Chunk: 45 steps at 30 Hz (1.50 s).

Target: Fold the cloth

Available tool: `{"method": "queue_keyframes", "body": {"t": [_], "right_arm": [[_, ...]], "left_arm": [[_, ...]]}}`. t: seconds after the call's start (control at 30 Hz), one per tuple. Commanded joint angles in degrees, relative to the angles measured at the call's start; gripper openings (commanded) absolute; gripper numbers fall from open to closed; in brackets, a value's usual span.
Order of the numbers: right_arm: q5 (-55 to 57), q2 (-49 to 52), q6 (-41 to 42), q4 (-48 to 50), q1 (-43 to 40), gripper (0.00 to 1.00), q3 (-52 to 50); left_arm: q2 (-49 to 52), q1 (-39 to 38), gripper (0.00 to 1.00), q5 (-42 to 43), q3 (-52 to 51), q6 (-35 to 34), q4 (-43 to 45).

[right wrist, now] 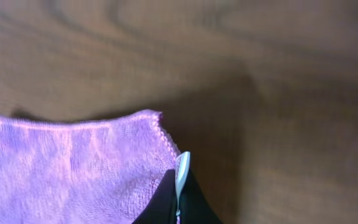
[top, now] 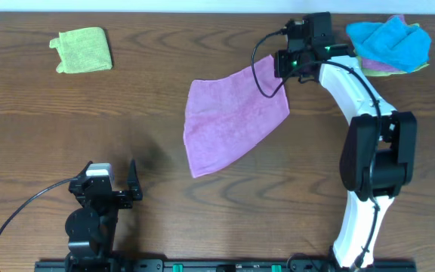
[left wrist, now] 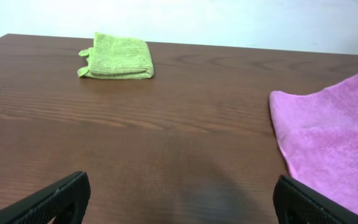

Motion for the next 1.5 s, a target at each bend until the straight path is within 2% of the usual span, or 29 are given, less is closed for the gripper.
{"method": "queue_keyframes", "body": {"t": [0.0, 0.07, 0.1, 0.13, 0.17, 0.37, 0.6, 1.07, 1.47], "right_arm": [[3.06, 2.64, 5.73, 3.93, 1.01, 0.05, 0.94], [3.8, 3.02, 7.56, 6.1, 1.31, 0.29, 0.94], [3.8, 3.02, 7.78, 6.23, 1.44, 0.63, 0.94], [3.85, 3.02, 7.72, 5.95, 1.53, 0.9, 0.94], [4.37, 3.02, 7.65, 5.22, 1.6, 0.99, 0.94], [13.86, 2.99, 3.72, -6.25, 1.42, 0.99, 0.96], [14.34, 2.99, -0.7, -16.2, 1.36, 0.99, 0.96], [-2.36, 3.02, -4.76, -16.39, -4.83, 0.99, -0.79], [-11.04, 3.02, -6.03, -12.22, -4.9, 0.99, -4.28]], "left_arm": [[-0.37, -0.22, 0.95, -0.2, -1.42, -0.2, -0.55], [-0.37, -0.22, 0.95, -0.2, -1.42, -0.2, -0.55], [-0.37, -0.22, 0.95, -0.2, -1.42, -0.22, -0.55], [-0.37, -0.22, 0.95, -0.2, -1.42, -0.22, -0.55], [-0.37, -0.22, 0.95, -0.2, -1.42, -0.22, -0.55], [-0.37, -0.22, 0.95, -0.2, -1.42, -0.2, -0.55], [-0.37, -0.22, 0.96, -0.2, -1.42, -0.22, -0.55], [-0.37, -0.22, 0.96, -0.2, -1.42, -0.2, -0.55], [-0.37, -0.22, 0.95, -0.2, -1.42, -0.22, -0.55]]}}
